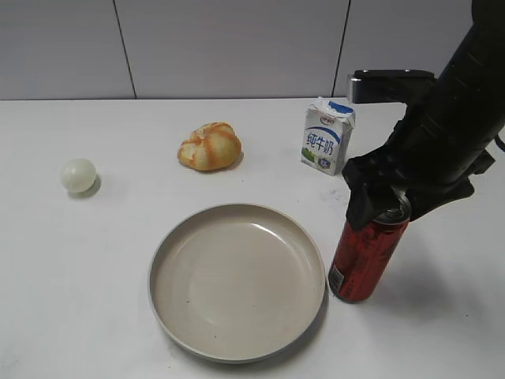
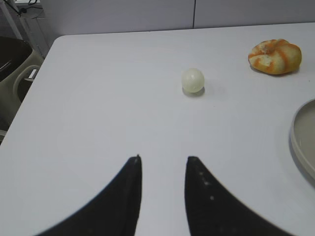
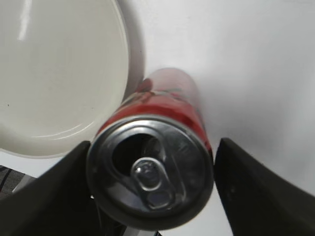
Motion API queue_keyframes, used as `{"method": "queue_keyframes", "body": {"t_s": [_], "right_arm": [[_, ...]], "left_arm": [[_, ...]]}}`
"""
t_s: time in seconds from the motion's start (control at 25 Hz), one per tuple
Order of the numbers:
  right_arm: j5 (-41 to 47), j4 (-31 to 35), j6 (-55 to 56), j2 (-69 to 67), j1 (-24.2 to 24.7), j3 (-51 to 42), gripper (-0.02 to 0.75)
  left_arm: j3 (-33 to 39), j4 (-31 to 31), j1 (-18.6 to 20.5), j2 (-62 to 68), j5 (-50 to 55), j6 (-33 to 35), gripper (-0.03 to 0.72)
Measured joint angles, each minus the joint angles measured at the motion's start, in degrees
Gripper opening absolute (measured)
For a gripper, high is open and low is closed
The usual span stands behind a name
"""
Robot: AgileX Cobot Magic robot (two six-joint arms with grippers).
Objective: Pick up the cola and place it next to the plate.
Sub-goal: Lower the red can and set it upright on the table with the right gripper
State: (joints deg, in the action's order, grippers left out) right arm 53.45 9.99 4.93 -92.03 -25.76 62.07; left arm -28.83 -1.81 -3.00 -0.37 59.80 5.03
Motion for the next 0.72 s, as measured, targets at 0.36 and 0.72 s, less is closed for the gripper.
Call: {"method": "queue_keyframes", "body": {"t_s": [0.36, 0.72], "right_arm": [[1.86, 0.4, -0.51, -0.04, 0.0, 0.91, 0.602], [7.3, -1.91, 0.24, -0.15, 0.0, 14.37, 0.606]], "left_arm": [[0.0, 0.0, 0.0, 0.0, 0.0, 0.0, 0.237], [0.0, 0.0, 0.0, 0.0, 0.0, 0.0, 0.237]]}}
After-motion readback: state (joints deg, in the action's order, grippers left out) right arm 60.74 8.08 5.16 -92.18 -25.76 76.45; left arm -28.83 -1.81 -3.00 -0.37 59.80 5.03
